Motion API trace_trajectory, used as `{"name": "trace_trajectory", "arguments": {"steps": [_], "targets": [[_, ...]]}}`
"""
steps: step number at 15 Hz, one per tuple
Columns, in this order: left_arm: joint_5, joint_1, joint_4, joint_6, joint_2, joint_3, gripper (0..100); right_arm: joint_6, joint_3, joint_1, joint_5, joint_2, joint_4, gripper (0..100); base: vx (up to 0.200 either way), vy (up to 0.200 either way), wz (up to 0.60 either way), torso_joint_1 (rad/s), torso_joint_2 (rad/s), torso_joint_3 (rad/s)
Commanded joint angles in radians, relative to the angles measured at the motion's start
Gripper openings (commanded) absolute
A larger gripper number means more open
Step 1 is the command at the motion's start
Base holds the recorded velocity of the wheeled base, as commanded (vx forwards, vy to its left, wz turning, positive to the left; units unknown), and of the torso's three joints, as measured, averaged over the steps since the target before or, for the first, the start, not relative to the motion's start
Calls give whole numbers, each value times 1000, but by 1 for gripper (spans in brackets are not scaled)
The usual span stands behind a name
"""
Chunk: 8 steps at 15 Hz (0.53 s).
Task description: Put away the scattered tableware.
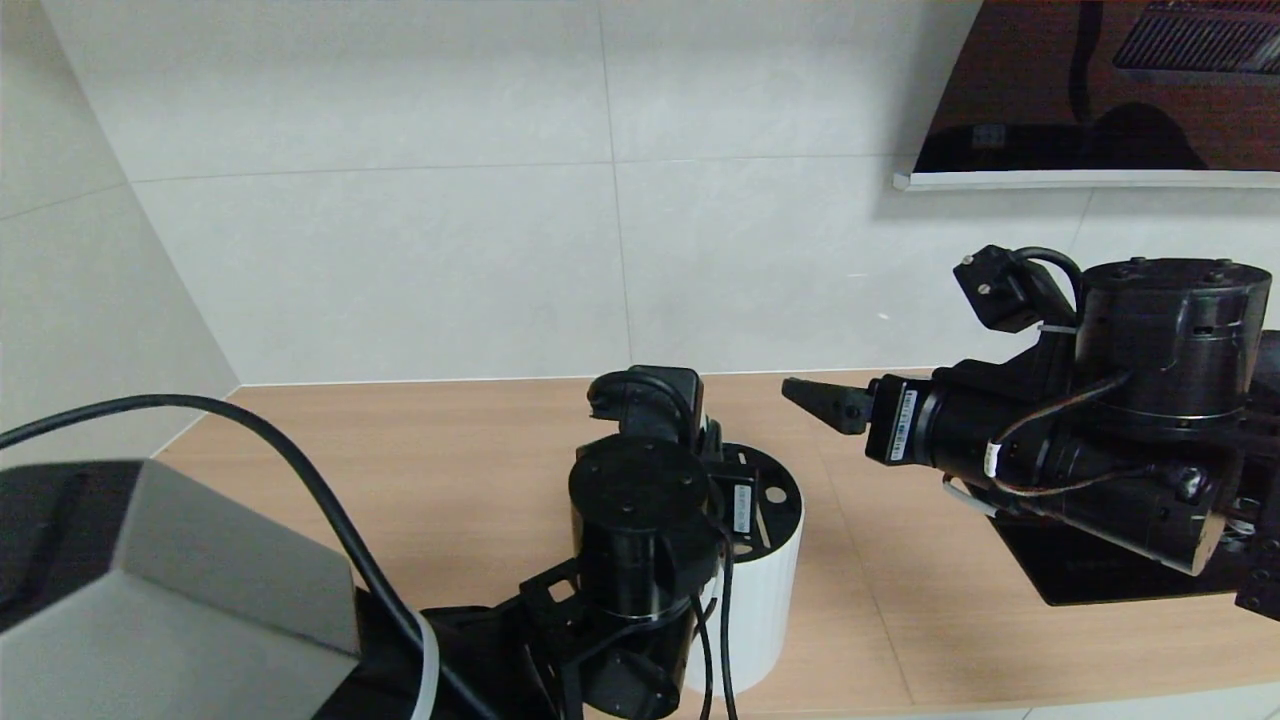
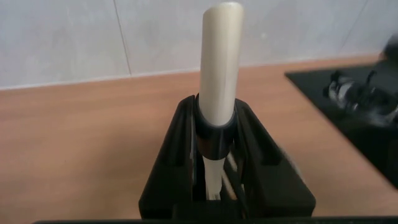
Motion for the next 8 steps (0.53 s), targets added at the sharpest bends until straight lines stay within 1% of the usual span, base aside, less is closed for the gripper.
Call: {"name": "trace_trajectory", "arguments": {"steps": [1,6,7,8], "targets": [[-1,0,0,-4,21,3,0,-2,1,0,1,-1,-1,100,0,0,0,0,0,0],[2,-2,-1,-6,23,4,0,-2,2,0,-1,-1,-1,100,0,0,0,0,0,0],[2,-2,-1,-6,21,4,100,-2,2,0,-1,-1,-1,100,0,0,0,0,0,0],[2,-2,-1,-6,19,4,100,-2,2,0,-1,-1,-1,100,0,0,0,0,0,0]]}}
